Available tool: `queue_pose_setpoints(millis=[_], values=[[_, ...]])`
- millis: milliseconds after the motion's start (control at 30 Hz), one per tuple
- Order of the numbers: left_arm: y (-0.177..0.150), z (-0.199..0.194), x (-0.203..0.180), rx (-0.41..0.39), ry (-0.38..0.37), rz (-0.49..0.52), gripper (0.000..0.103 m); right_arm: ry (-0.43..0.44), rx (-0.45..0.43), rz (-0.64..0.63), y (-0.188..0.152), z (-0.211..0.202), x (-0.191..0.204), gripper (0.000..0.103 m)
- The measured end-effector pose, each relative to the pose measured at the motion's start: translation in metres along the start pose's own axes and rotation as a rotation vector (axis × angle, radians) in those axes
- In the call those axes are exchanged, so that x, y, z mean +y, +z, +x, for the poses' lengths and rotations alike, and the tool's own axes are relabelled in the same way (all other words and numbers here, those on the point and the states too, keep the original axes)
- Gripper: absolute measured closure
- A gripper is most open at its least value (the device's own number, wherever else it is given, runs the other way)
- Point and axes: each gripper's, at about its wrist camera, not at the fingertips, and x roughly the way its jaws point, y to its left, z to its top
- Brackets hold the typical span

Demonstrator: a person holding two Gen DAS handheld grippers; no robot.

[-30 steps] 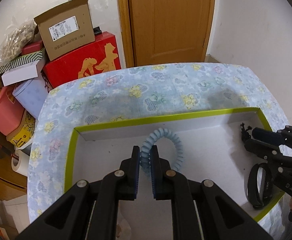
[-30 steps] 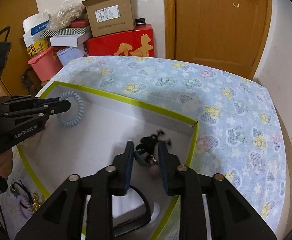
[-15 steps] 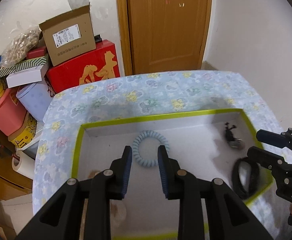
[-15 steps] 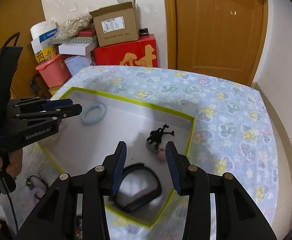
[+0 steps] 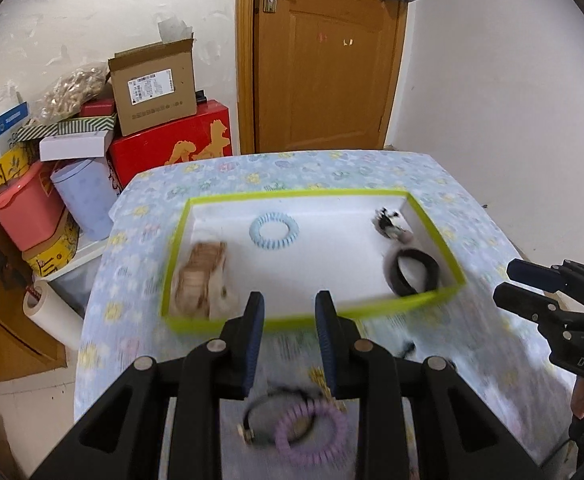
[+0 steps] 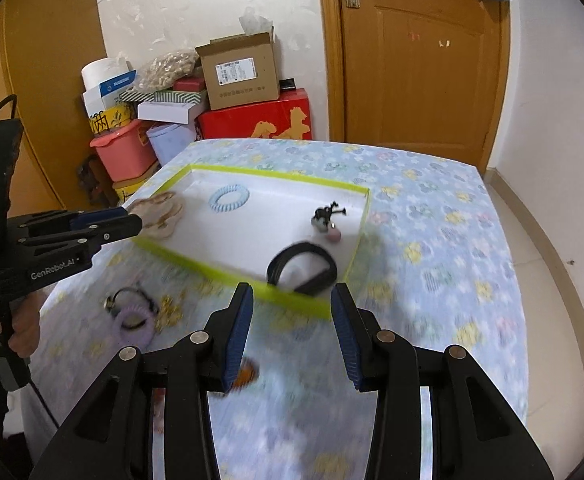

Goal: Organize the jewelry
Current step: 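Withdraw both tools from the box back over the table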

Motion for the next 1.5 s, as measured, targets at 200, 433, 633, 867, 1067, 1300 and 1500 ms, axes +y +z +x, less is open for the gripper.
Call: queue_pose_setpoints(millis=[200,433,633,867,1067,1300,1500], values=[[-0.03,-0.029,-0.004,-0.014,-0.011,-0.018,0.075,0.006,0.002,0.008,-0.027,-0.025,0.013,0.061],[-0.059,-0.056,-0.007,-0.023,-0.019,-0.047,0.075,0.022,0.0,0.021,-0.053,-0.05,0.026,0.061],[-0.076,-0.072,-0.008,-0.032,-0.022,-0.059,0.075,0.054,-0.001,0.022,-0.067,-0.061,0.034,0.061],[-0.094,-0.083,-0.001,-0.035,-0.02,-0.09,0.075,0.09,0.038,0.021,-0.083,-0.062,0.037,0.061],[-0.101,-0.082,0.004,-0.022,-0.021,-0.106,0.076,0.116,0.065,0.023,-0.089,-0.059,0.04,0.061],[-0.101,-0.072,0.007,-0.006,-0.019,-0.111,0.075,0.129,0.072,0.014,-0.091,-0.055,0.043,0.061],[-0.101,-0.06,0.012,0.016,-0.018,-0.122,0.075,0.138,0.082,0.013,-0.09,-0.047,0.043,0.061]])
